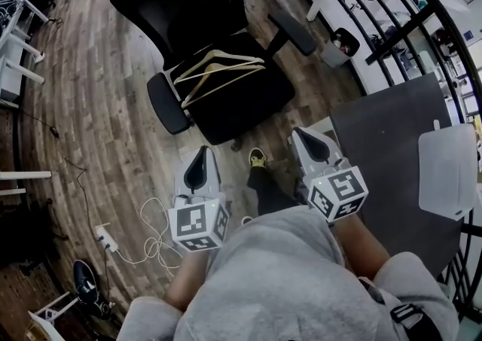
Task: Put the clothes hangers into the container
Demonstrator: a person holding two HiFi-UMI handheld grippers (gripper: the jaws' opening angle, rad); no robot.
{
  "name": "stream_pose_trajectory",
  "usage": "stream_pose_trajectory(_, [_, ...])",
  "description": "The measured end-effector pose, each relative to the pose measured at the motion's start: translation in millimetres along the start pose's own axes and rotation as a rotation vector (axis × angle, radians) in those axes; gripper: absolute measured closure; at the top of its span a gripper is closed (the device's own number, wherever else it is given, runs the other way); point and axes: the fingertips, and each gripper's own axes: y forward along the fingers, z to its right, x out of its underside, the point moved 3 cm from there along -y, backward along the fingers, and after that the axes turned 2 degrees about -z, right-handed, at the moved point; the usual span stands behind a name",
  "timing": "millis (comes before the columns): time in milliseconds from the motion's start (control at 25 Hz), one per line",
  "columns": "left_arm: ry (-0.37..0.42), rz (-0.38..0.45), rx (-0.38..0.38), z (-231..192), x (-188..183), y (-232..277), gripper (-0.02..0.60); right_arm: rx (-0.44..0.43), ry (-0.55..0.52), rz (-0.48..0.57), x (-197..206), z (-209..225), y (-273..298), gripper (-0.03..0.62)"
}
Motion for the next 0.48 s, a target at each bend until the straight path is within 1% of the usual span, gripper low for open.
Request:
stream_pose_trajectory(240, [0.010, -0.025, -0.002, 5.2, -18.6, 41.1, 0.571, -0.008, 0.050, -0.015, -15.2, 34.1, 31.4, 0.595])
stream_pose_trajectory(480, [0.016, -0.033, -0.020, 6.8, -41.3, 85.4, 0.571, -0.042, 0.057, -0.020, -34.3, 62.2, 66.6, 0.595])
